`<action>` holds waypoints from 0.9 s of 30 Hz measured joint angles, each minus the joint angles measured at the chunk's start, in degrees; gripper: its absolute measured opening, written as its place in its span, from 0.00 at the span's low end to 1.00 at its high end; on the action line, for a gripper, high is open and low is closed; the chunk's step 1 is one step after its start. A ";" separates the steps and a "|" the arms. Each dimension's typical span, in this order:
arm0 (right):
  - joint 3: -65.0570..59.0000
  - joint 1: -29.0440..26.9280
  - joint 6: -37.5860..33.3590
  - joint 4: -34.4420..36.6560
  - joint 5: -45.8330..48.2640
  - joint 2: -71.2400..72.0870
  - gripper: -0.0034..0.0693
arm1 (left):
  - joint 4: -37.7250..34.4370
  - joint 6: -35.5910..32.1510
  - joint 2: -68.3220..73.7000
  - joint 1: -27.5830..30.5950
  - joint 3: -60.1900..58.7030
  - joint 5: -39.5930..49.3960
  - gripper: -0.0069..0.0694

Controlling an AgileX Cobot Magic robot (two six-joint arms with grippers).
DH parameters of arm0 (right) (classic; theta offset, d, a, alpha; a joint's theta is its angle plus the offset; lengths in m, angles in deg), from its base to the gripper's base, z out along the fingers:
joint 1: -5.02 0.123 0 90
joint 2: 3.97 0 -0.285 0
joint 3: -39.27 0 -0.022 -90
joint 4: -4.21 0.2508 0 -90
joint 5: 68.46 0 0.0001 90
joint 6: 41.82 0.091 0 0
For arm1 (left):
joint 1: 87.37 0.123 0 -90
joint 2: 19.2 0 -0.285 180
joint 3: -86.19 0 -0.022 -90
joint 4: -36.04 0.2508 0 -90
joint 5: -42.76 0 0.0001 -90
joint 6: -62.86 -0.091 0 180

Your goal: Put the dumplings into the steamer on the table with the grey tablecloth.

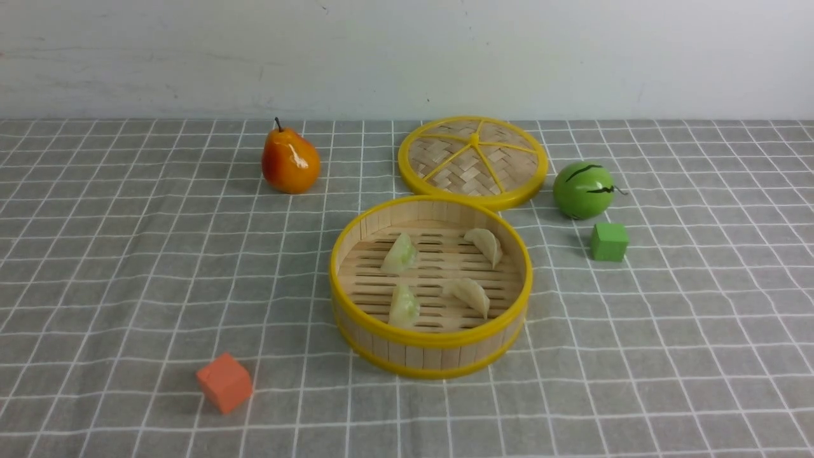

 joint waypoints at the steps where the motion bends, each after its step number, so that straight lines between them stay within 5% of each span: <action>1: 0.00 0.00 0.00 0.00 0.00 0.00 0.08 | 0.00 0.00 0.00 0.00 0.00 0.00 0.07; 27: 0.00 0.00 0.00 0.00 0.00 0.00 0.14 | 0.00 0.00 0.00 0.00 0.00 0.04 0.07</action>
